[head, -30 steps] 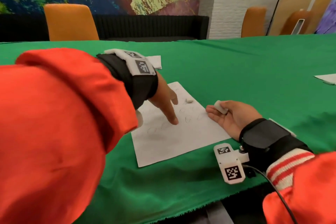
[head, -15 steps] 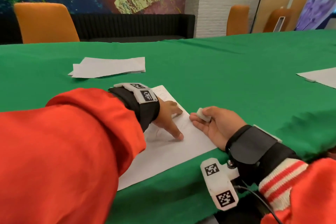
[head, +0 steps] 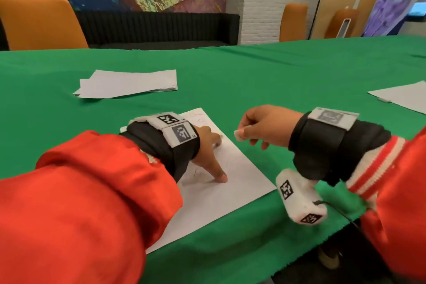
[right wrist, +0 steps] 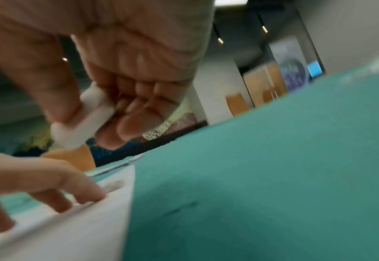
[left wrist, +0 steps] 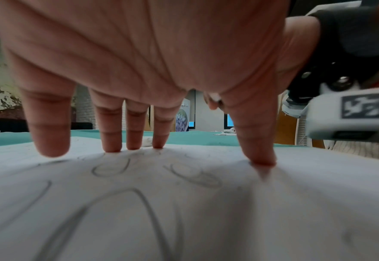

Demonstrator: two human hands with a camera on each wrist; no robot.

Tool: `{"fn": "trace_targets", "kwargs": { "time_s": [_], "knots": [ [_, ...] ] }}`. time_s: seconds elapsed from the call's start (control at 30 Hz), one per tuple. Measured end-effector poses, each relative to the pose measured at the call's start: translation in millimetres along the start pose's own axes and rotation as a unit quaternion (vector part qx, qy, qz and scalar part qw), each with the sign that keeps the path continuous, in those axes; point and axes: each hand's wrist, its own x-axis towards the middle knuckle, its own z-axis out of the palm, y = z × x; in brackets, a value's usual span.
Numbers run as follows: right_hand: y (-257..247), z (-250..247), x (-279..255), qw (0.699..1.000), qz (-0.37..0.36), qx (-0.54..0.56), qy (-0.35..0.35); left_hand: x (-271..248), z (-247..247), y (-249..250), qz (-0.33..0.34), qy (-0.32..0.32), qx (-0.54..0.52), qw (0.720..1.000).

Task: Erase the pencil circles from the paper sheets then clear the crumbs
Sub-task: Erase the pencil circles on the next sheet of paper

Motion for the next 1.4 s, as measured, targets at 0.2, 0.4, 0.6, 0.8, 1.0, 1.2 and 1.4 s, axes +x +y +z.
{"fn": "trace_targets", "kwargs": {
  "time_s": [0.2,0.4,0.6,0.8,1.0,1.2,1.4],
  "knots": [
    [-13.4,10.7,4.9,0.977,-0.031,-0.204,-0.051,0.6,3.6,-1.1,0.004,0.009,-0.007,1.0],
    [-19.5,19.1,16.1,0.957,-0.031,-0.283,-0.052,1.6,5.5,-1.4,0.007,0.013,-0.023,1.0],
    [-23.2,27.6,13.4,0.939,-0.059,-0.317,-0.117,4.4,8.7,-1.5,0.005,0.023,-0.037,0.999],
    [-32.9,24.2,22.8,0.906,-0.058,-0.409,-0.097,4.1,9.5,-1.1,0.004,0.022,-0.036,0.999],
    [-43.8,31.5,20.0,0.874,-0.096,-0.451,-0.151,2.6,7.1,0.7,0.021,0.024,-0.035,0.999],
    [-41.4,30.7,28.0,0.866,-0.086,-0.477,-0.122,6.0,9.4,-0.6,0.009,0.015,-0.03,0.999],
    [-41.2,31.1,26.5,0.879,-0.084,-0.453,-0.125,8.3,10.5,-1.7,0.01,0.016,-0.035,0.999]
  ]
}}
